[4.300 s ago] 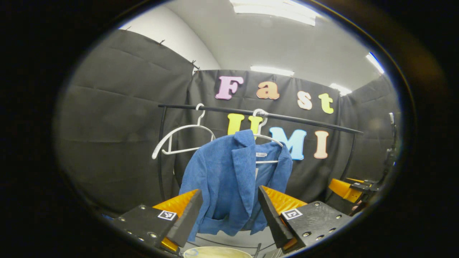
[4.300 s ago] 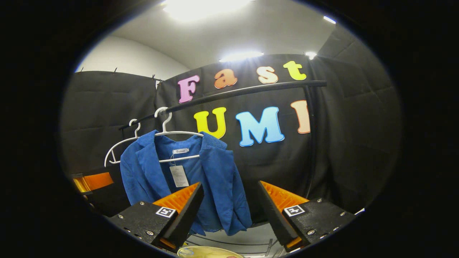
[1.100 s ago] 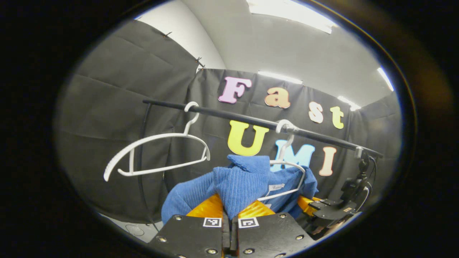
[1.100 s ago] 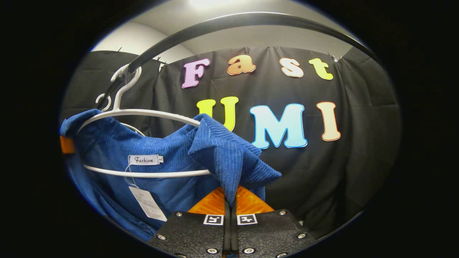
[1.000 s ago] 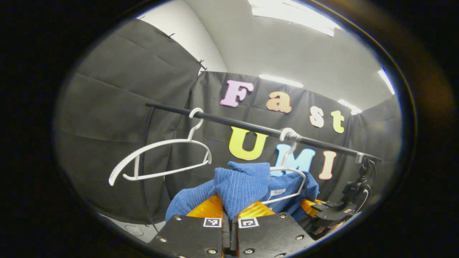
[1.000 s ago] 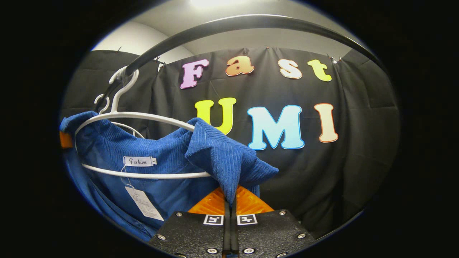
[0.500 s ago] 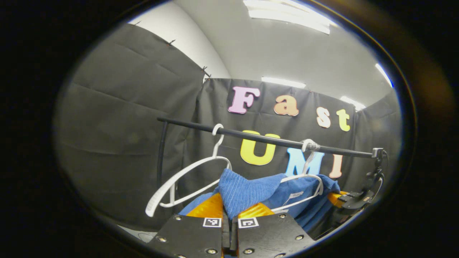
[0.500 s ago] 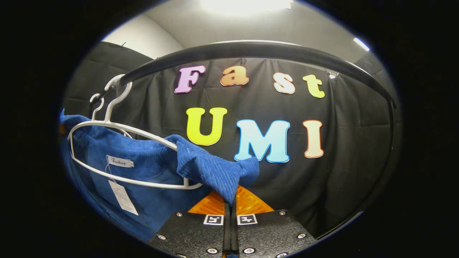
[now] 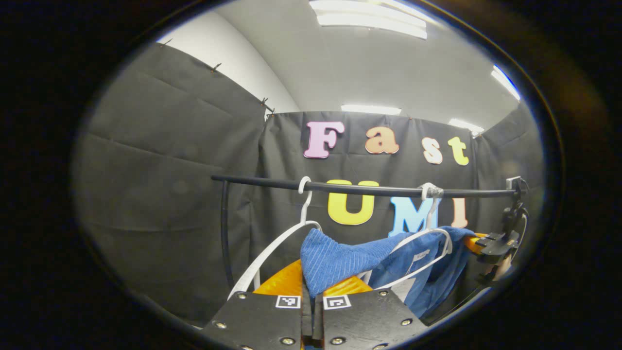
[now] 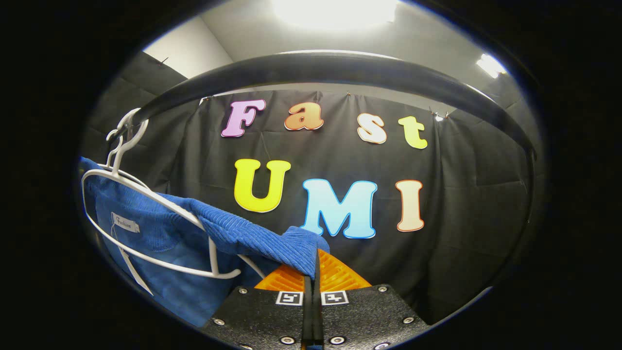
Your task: Grasp the clothes on the hanger with both hands and then place them into the laundry hamper below.
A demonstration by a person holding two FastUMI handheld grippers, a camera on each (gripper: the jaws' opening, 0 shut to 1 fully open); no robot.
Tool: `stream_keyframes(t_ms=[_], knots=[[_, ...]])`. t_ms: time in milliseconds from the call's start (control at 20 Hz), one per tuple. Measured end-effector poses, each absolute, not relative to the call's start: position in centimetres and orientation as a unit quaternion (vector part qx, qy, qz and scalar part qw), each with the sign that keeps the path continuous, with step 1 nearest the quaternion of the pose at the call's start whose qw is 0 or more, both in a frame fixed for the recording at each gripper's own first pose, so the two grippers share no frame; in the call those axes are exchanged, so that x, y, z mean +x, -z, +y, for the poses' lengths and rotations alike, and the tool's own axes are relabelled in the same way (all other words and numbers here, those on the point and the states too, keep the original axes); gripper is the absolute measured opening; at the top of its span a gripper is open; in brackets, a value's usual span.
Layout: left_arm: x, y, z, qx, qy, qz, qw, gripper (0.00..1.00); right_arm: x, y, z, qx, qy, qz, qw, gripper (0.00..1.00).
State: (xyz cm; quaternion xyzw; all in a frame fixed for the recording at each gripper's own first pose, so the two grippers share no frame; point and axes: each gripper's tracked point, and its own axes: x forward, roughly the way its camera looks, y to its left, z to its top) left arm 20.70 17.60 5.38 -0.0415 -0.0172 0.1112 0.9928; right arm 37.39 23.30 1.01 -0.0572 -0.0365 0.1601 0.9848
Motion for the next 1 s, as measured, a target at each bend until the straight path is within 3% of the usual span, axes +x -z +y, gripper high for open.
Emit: stream_keyframes(t_ms=[500,1000], knots=[[21.8,-5.2,20.8,0.07,-0.085,0.009,0.994,0.02,38.8,-0.8,25.5,-0.07,-0.178,-0.079,0.978,0.0],[23.7,0.6,20.9,0.057,-0.064,0.059,0.995,0.02,41.0,0.5,26.3,-0.083,-0.169,-0.086,0.978,0.0]])
